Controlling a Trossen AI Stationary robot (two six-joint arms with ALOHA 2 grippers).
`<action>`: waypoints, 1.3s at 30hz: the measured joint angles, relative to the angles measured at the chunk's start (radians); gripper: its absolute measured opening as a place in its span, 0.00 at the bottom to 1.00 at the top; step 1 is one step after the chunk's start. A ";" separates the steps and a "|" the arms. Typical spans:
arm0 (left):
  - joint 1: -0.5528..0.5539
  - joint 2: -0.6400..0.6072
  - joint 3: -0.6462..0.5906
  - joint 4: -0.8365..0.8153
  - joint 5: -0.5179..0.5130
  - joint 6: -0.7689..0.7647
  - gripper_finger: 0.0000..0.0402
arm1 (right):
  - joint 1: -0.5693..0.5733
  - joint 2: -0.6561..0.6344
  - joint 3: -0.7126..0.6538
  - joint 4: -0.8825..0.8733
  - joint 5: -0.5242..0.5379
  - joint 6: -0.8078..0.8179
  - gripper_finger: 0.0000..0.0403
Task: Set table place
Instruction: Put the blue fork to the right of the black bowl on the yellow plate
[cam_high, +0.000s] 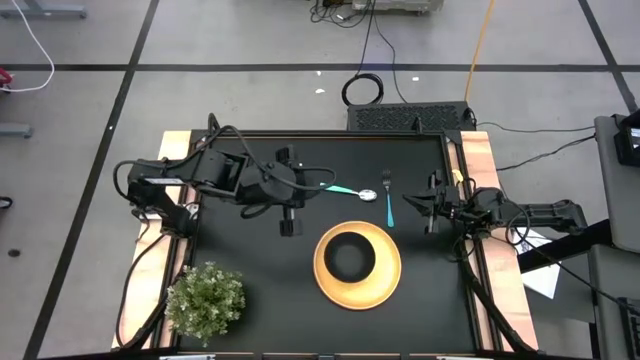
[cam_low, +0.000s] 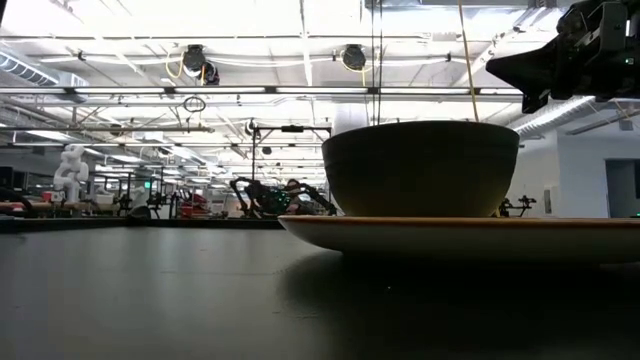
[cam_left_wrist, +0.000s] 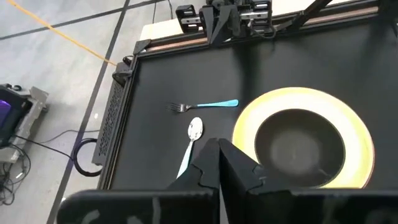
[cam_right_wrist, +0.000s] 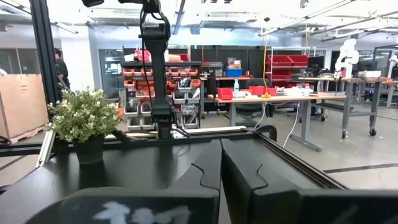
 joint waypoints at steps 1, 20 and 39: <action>0.000 0.000 0.000 0.000 -0.001 0.000 0.01 | 0.000 0.000 0.000 0.000 0.000 0.000 0.00; 0.043 -0.305 -0.321 0.189 -0.065 0.007 0.00 | 0.000 0.000 0.000 -0.003 0.000 0.018 0.00; 0.045 -0.974 -1.125 0.581 0.094 0.012 0.00 | 0.000 0.000 0.000 0.000 0.000 0.013 0.00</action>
